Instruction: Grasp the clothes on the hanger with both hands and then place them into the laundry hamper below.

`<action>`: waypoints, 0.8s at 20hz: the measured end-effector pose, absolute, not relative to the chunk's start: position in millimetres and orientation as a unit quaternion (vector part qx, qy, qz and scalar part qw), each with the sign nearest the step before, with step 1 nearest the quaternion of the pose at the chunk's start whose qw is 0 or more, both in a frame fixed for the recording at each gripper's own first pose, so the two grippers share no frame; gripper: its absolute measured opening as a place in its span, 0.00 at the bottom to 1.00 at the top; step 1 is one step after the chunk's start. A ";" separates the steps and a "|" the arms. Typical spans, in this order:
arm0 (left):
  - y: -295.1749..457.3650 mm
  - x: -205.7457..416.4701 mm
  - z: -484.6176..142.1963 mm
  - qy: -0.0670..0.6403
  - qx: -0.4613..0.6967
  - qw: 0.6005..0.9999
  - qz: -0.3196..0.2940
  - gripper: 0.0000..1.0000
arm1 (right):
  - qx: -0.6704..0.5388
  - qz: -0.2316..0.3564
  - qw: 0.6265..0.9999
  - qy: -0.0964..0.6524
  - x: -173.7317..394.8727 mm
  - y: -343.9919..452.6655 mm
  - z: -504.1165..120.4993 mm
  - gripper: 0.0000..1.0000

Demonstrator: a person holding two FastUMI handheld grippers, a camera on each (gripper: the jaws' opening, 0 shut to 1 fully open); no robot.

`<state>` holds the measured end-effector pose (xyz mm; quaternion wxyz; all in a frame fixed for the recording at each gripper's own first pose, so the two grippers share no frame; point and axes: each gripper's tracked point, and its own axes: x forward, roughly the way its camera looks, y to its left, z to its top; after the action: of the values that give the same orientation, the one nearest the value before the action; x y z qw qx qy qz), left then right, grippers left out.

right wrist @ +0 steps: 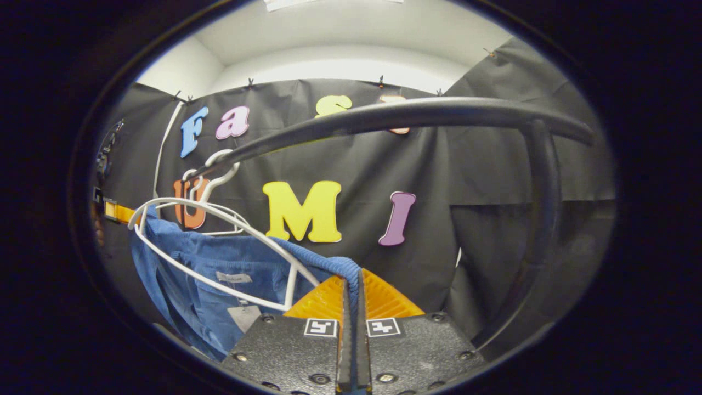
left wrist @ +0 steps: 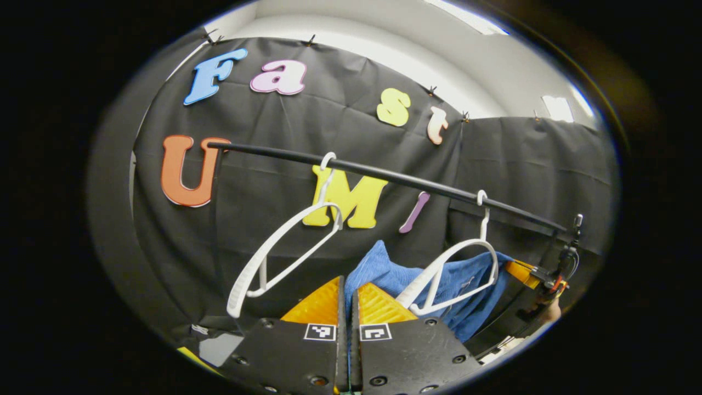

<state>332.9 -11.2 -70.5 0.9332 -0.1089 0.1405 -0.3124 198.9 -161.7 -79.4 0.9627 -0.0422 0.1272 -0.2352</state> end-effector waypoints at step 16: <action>-62.5 357.7 -118.8 0.153 -0.255 0.865 -0.403 0.01 | 0.088 -0.229 0.963 0.111 176.7 -159.8 -62.6 0.07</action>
<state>357.7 -62.5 -118.8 0.8653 -0.2555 0.1532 -0.4033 176.7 -159.8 -62.6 0.9630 0.0881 0.1113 -0.2292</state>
